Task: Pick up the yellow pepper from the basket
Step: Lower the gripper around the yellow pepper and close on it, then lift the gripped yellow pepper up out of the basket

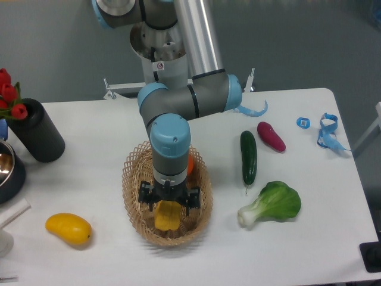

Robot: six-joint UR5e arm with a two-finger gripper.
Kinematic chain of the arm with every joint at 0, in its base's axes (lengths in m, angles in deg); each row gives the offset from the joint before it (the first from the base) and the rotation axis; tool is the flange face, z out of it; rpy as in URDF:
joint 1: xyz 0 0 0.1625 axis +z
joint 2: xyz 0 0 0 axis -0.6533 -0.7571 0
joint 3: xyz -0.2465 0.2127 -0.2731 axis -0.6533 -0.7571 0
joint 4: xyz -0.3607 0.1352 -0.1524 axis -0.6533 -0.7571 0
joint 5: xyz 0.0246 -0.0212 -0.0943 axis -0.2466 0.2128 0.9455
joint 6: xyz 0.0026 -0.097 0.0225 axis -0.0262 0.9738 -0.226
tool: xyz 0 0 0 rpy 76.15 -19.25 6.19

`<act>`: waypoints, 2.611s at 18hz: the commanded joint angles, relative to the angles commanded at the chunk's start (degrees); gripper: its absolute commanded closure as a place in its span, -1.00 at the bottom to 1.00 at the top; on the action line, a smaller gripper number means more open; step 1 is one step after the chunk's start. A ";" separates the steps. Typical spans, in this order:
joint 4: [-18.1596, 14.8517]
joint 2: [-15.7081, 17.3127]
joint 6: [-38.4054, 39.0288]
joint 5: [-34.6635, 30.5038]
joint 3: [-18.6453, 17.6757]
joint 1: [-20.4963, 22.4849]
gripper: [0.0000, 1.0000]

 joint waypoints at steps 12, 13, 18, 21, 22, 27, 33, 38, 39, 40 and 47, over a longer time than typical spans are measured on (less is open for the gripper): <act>0.00 0.09 -0.09 -0.18 0.61 0.00 0.26; 0.00 0.17 -0.17 -0.18 0.88 0.00 0.29; -0.09 2.37 -4.12 -0.18 1.76 0.18 0.35; -0.09 3.86 -4.66 -0.18 2.28 0.70 0.35; 0.00 4.48 -5.01 0.00 3.07 0.96 0.35; 0.17 6.06 -6.77 0.09 8.69 2.81 0.35; 0.35 6.06 -6.77 4.56 14.41 6.23 0.35; 0.35 6.07 -7.29 5.54 15.02 7.29 0.35; 0.35 6.06 -7.38 5.54 15.20 7.29 0.35; 0.35 6.06 -7.47 5.54 15.21 7.29 0.35; 0.26 6.24 -7.47 5.54 15.12 7.65 0.35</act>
